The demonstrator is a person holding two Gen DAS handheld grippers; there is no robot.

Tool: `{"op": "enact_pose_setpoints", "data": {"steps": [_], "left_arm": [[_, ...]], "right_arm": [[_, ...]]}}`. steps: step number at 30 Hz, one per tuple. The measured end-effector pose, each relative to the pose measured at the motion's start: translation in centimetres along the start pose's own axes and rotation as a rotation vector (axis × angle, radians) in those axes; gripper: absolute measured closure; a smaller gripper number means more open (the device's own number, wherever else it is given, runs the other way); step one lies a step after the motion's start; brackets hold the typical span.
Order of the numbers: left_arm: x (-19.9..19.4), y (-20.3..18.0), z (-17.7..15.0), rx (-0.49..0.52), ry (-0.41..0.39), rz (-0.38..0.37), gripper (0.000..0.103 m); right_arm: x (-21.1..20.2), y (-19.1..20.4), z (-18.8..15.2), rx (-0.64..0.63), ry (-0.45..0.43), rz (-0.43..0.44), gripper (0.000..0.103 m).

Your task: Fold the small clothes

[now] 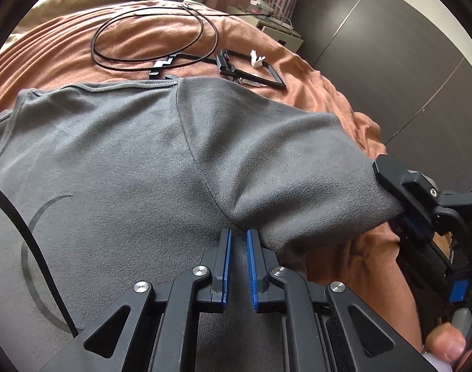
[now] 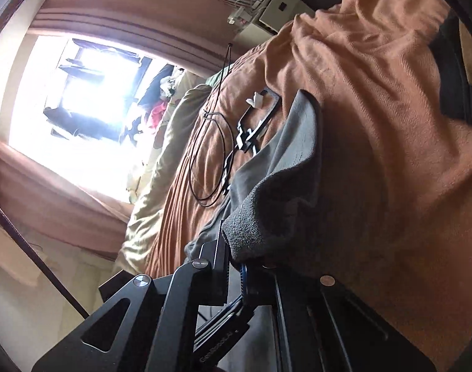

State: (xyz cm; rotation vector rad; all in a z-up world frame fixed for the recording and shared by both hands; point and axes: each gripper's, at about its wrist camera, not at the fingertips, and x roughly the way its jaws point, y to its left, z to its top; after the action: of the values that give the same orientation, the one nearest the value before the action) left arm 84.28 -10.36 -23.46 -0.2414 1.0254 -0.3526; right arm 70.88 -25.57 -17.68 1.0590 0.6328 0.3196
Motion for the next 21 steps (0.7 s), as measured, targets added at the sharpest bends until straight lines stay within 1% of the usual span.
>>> {"op": "enact_pose_setpoints", "data": {"steps": [1,4,6,8,11,15,18,21], "left_arm": [[0.2,0.0,0.0,0.004,0.0,0.002,0.093],[0.6,0.1,0.1,-0.002,0.003,-0.003,0.093],[0.6,0.3,0.3,-0.018,0.013,-0.013,0.093],[0.1,0.2,0.3,-0.005,0.023,-0.009,0.093],[-1.1,0.6,0.1,0.008,0.024,-0.006,0.093],[-3.4,2.4,0.2,-0.037,0.014,0.019,0.093],[-5.5,3.3,0.2,-0.057,0.002,0.036,0.093],[-7.4,4.0,0.3,-0.069,-0.01,0.05,0.093]], "right_arm": [[-0.8,-0.8,0.3,0.007,0.007,0.006,0.101],[0.0,-0.8,0.6,0.023,0.035,0.026,0.101],[0.5,-0.7,0.8,0.023,0.045,0.021,0.101],[0.7,-0.6,1.0,0.02,0.048,0.004,0.101],[0.6,-0.7,1.1,0.031,0.047,-0.019,0.101],[0.7,-0.3,0.5,0.034,0.074,-0.035,0.101],[0.7,0.4,-0.2,0.009,0.095,-0.06,0.101],[1.0,0.7,-0.6,0.016,0.119,-0.08,0.101]]}}
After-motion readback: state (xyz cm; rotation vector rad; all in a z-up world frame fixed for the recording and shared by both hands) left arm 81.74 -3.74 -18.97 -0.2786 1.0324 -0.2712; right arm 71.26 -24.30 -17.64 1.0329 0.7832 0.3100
